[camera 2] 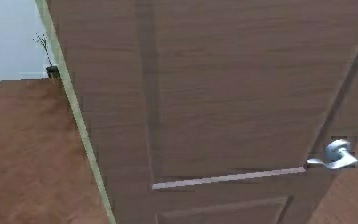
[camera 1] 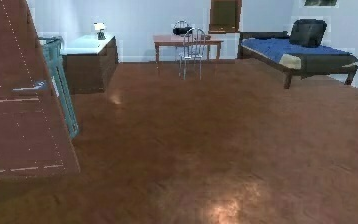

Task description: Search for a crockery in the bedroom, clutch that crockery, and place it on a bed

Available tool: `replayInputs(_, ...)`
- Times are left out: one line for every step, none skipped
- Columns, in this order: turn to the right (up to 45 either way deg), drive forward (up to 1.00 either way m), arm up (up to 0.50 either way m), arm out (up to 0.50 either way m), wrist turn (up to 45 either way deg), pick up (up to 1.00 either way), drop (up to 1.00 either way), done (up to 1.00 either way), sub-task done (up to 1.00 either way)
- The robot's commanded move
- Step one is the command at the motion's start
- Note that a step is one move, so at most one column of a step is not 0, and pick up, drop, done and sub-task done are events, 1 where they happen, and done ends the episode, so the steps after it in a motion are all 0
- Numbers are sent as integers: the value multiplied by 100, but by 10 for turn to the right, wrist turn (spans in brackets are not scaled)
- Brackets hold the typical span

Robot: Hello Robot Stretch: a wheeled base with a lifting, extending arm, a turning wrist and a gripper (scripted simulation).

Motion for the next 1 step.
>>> replayInputs(30,0,0,0,0,0,0,0,0)
